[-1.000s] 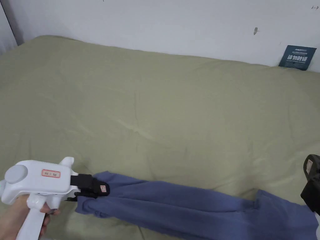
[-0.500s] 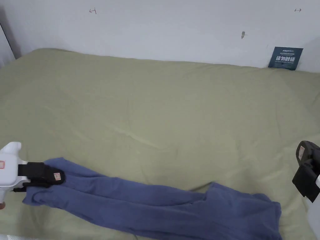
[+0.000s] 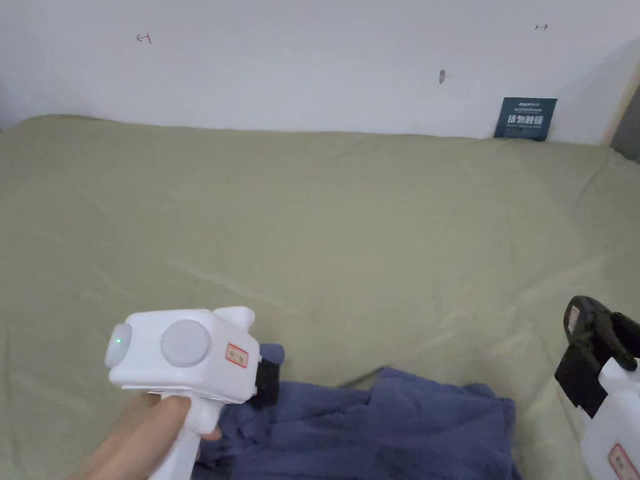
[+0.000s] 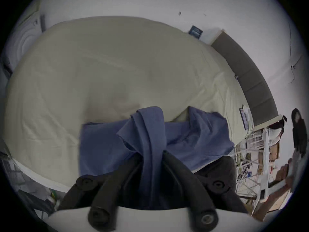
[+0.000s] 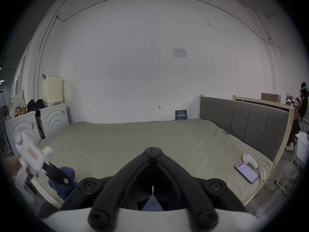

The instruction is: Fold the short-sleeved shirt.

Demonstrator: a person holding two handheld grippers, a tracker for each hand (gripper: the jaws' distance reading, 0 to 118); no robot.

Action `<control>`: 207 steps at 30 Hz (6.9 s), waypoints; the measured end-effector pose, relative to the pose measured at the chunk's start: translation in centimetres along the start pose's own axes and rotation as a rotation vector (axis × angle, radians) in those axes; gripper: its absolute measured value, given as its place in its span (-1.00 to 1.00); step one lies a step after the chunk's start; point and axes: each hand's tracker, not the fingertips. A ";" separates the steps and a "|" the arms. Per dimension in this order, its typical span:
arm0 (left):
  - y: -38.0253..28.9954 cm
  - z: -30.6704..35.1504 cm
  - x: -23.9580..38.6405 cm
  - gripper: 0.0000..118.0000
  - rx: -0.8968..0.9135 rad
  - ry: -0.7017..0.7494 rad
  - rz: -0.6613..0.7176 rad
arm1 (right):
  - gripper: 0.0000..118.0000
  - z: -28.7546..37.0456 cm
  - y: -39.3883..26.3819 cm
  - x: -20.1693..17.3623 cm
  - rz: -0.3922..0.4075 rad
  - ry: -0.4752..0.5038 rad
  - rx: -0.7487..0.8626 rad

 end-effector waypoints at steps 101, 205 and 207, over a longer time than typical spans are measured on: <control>-2.0 -6.0 8.9 0.92 -0.013 -0.097 -0.074 | -0.99 -1.0 -1.1 1.4 -0.080 0.014 -0.082; -1.6 -6.9 -11.5 -0.60 -0.124 -0.532 0.201 | -0.99 -16.5 -23.5 -2.8 -0.959 0.839 -1.010; -1.3 -6.8 -11.3 -0.60 -0.122 -0.525 0.195 | -0.99 -16.3 -22.9 -2.6 -0.937 0.810 -0.999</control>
